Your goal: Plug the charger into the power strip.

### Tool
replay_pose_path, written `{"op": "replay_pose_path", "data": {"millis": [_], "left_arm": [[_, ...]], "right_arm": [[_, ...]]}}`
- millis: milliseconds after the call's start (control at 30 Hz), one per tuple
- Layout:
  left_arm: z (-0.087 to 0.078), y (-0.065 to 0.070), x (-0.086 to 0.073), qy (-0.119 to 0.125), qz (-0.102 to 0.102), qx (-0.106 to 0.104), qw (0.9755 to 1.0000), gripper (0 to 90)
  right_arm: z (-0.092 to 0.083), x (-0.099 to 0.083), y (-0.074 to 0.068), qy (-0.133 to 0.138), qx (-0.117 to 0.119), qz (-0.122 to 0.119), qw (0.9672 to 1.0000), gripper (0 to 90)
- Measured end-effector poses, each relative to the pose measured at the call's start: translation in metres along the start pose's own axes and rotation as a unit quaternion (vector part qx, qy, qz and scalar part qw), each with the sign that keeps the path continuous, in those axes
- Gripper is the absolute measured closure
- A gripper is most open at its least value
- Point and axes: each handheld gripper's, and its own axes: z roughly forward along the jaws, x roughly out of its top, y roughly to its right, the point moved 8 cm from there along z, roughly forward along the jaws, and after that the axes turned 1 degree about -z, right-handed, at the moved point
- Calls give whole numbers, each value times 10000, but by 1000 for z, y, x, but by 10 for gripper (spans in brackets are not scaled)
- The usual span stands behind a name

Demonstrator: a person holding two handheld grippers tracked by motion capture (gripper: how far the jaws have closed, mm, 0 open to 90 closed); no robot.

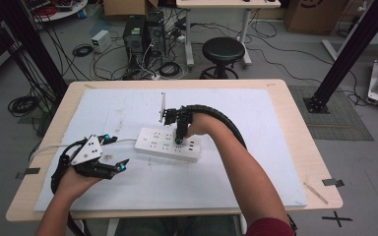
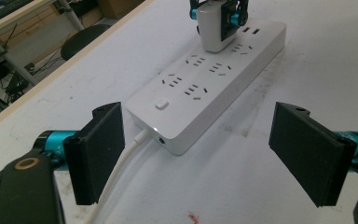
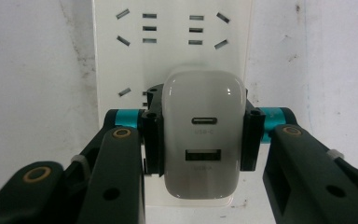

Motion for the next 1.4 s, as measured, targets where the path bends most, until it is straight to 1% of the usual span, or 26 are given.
{"op": "replay_pose_path", "data": {"millis": [100,167,300,500,567,600,633,667,767,800,833,900,967,1000,1033,1067,1100,1133,1167,1200,1233,1267,1300,1333,1367,1400], "left_arm": [[3,1,-2,-32,-14,-31,10000,181],[6,2,-1,-40,-33,-53,10000,181],[7,4,2,-32,22,-49,10000,181],[6,6,5,-40,12,-50,10000,181],[5,6,7,-38,47,-66,10000,181],[4,6,7,-49,62,-68,9999,181],[4,6,8,-25,38,-70,10000,181],[3,5,10,-14,59,-64,10000,181],[2,5,13,9,34,-96,9999,181],[2,4,14,27,26,-98,9999,181],[1,4,15,40,36,-94,9999,181],[0,3,18,71,31,-119,9999,181],[-2,1,21,70,34,-134,9999,181],[-2,1,21,70,34,-134,9999,181],[-2,0,22,89,12,-132,9999,181],[-2,-1,22,81,21,-128,9999,181],[-3,-2,22,88,13,-134,9999,181],[-3,-3,23,117,-13,-140,9998,181],[-3,-4,23,118,-43,-160,9998,181],[-3,-4,23,137,-69,-171,9997,181],[-3,-4,23,148,-125,-180,9996,181],[-2,-5,23,154,-143,-196,9996,181],[-2,-5,23,117,-117,-218,9996,181],[-1,-6,23,138,-165,-212,9995,181],[-1,-6,23,141,-196,-225,9995,181],[0,-6,23,138,-200,-233,9994,181]], "right_arm": [[4,4,-3,-197,-207,0,9996,637],[4,4,-3,-248,-215,41,9995,637],[4,1,-4,28,-210,99,9997,637],[4,0,-4,130,-205,146,9996,628],[3,-3,-4,263,-291,69,9992,500],[3,-3,-4,263,-291,69,9992,500],[1,-5,-5,372,-255,166,9988,473],[-9,-8,-4,743,-374,303,9961,426],[-25,-15,-6,1253,-452,488,9899,369],[-25,-15,-6,1253,-452,488,9899,369],[-32,-21,-9,1566,-431,513,9854,347],[-38,-27,-13,1860,-466,573,9798,315],[-42,-35,-17,2058,-457,656,9753,290],[-42,-35,-17,2058,-457,656,9753,290],[-47,-42,-19,2317,-521,770,9683,263],[-50,-46,-22,2503,-504,862,9630,252],[-50,-46,-22,2503,-504,862,9630,252],[-54,-55,-25,2872,-481,1023,9512,224],[-56,-60,-27,3032,-478,1099,9454,201],[-56,-60,-27,3032,-478,1099,9454,201],[-59,-71,-32,3245,-524,1186,9370,201],[-59,-71,-32,3245,-524,1186,9370,201],[-59,-76,-34,3332,-557,1217,9333,201],[-60,-87,-37,3492,-609,1303,9259,201],[-60,-92,-38,3575,-624,1370,9217,201],[-60,-92,-38,3575,-624,1370,9217,201]]}}
